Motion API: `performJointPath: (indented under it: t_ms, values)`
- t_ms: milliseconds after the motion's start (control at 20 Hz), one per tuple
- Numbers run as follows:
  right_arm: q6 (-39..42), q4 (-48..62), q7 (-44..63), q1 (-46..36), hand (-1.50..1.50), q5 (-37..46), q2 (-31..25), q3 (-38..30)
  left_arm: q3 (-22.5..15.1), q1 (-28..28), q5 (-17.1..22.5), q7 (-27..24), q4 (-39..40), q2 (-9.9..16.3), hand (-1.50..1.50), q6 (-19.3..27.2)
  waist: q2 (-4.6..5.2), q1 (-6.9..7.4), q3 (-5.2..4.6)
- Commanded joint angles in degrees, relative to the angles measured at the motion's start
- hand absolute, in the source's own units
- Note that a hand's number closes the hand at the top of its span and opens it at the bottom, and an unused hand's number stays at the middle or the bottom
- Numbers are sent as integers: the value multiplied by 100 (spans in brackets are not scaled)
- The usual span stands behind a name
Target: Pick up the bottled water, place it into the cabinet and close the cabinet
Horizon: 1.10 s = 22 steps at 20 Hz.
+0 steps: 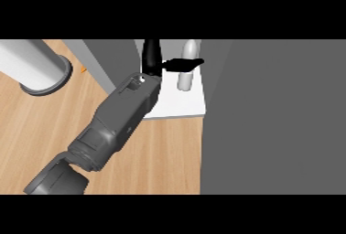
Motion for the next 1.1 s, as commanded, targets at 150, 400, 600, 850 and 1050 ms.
performJointPath:
  t_ms: [150, 400, 600, 850, 1050]
  values:
    - [-164, -281, 335, -177, -150, -418, -154, -194, 312, 75, 228, -586, -353, -18, -150, -688, -32, 142, -1]
    - [-188, -465, 335, -49, -150, -309, 18, -117, 320, 234, 424, -318, -892, -19, -150, -1284, -94, 235, 1]
    - [-221, -808, 529, 127, -150, -273, 133, 76, -195, 941, 576, -282, -1680, -20, -150, -1136, -126, 244, 0]
    - [-179, -984, 616, 388, -150, -260, 183, 163, -407, 1572, 452, 85, -2586, -20, -150, -1190, -169, 405, -2]
    - [-89, -646, 415, 137, -150, -204, 105, 127, -998, 2280, 681, 201, -3647, -20, -150, -790, -171, 363, 2]
